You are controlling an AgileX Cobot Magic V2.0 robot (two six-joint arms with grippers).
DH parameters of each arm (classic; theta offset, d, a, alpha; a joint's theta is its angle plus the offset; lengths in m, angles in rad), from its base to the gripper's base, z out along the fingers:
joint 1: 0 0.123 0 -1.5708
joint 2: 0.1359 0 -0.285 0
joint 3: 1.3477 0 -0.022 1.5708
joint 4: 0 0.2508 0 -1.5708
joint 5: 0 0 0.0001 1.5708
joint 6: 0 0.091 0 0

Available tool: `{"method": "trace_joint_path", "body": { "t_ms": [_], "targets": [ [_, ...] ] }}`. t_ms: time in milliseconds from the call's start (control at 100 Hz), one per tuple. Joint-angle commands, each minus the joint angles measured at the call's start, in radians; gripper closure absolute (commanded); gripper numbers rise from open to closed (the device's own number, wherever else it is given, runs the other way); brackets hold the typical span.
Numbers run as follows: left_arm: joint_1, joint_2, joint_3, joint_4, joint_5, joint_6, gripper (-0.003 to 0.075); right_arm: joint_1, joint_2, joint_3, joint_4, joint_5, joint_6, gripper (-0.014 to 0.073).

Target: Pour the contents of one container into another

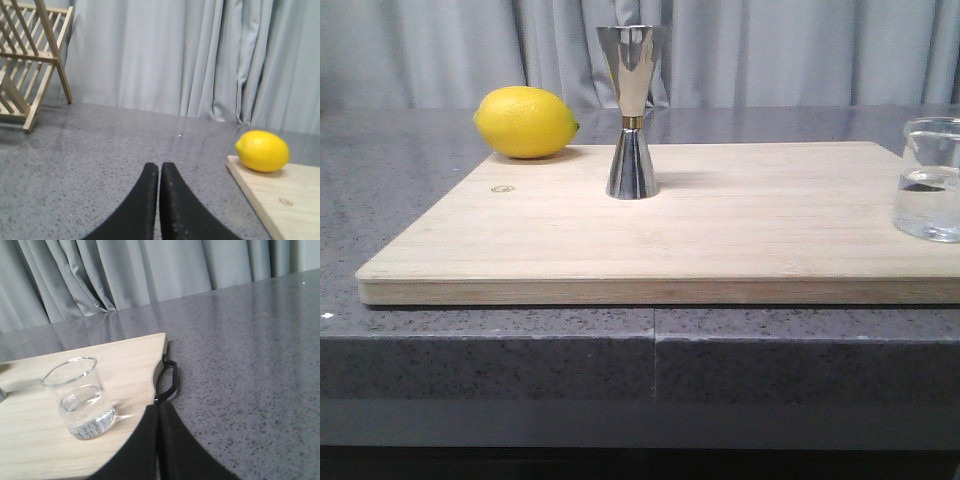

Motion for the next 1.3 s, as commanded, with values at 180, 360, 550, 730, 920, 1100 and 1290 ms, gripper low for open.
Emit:
{"method": "trace_joint_path", "body": {
  "t_ms": [180, 360, 550, 730, 920, 1100, 1290],
  "targets": [
    [-0.010, 0.041, -0.220, -0.103, 0.096, -0.016, 0.0741, 0.000, -0.004, -0.207, 0.046, 0.104, 0.000, 0.0655],
    [-0.010, 0.245, -0.485, -0.097, 0.247, -0.014, 0.0741, 0.000, 0.122, -0.432, 0.046, 0.258, -0.020, 0.0655],
    [-0.010, 0.502, -0.801, -0.096, 0.491, 0.124, 0.0741, 0.000, 0.324, -0.662, 0.014, 0.412, -0.022, 0.0655],
    [-0.010, 0.668, -0.951, -0.252, 0.589, 0.377, 0.0741, 0.000, 0.468, -0.776, -0.041, 0.436, -0.022, 0.0655],
    [-0.010, 0.783, -0.969, -0.574, 0.627, 0.681, 0.0741, 0.000, 0.554, -0.805, -0.041, 0.428, -0.022, 0.0652],
    [-0.010, 0.882, -0.969, -0.876, 0.731, 0.959, 0.0736, 0.000, 0.589, -0.805, -0.041, 0.389, -0.024, 0.0580],
    [-0.010, 0.979, -0.969, -1.075, 0.841, 1.140, 0.0626, 0.000, 0.616, -0.805, -0.043, 0.330, -0.024, 0.0295]
  ]
}}
